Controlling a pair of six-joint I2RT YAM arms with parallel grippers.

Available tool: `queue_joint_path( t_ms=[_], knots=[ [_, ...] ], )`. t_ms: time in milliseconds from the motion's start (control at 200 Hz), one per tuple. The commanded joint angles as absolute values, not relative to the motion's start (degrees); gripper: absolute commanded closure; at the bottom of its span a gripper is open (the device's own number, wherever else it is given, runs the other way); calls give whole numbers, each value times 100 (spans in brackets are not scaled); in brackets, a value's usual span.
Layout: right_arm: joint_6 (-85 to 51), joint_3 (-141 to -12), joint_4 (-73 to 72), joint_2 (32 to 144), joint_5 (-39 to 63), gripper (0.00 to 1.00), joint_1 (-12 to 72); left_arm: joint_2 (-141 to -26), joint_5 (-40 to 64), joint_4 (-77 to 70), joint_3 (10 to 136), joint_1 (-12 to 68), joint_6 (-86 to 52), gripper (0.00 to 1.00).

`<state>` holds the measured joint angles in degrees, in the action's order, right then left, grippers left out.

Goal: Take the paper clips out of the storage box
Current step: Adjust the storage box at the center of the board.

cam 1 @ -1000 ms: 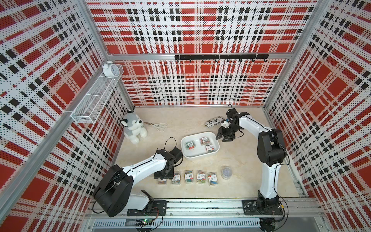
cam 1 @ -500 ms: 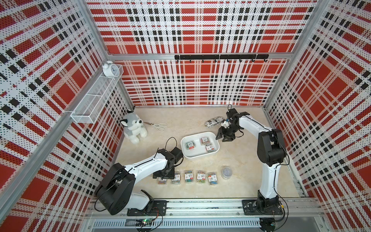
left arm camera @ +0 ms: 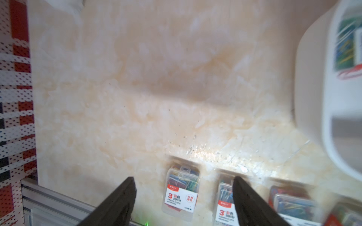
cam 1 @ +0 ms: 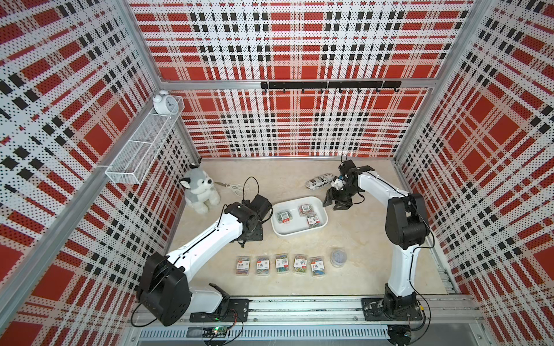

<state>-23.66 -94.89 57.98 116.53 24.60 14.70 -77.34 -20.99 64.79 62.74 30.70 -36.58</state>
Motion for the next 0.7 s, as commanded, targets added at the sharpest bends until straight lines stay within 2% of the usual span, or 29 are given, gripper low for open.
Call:
queue_joint_path(
  t_ms=[0,145,286,536,696],
  knots=[
    [-2472,-9776,5921,11256,2246,38,1437,-7586,-2544,6497,6894,2848,-3443,20],
    [-2590,-9897,6009,11031,1871,37,1499,-7445,-2538,5921,7409,2575,-3327,20],
    [-2566,-10221,6283,10963,1409,39,1775,-7204,-2198,5023,7278,2261,-3357,21],
    [-2477,-11175,7001,11449,823,41,2789,-7068,-1421,3985,6775,1820,-3654,22],
    [-2599,-11172,7117,11701,769,39,3282,-7105,-1349,3889,6667,1784,-3648,21]
  ],
)
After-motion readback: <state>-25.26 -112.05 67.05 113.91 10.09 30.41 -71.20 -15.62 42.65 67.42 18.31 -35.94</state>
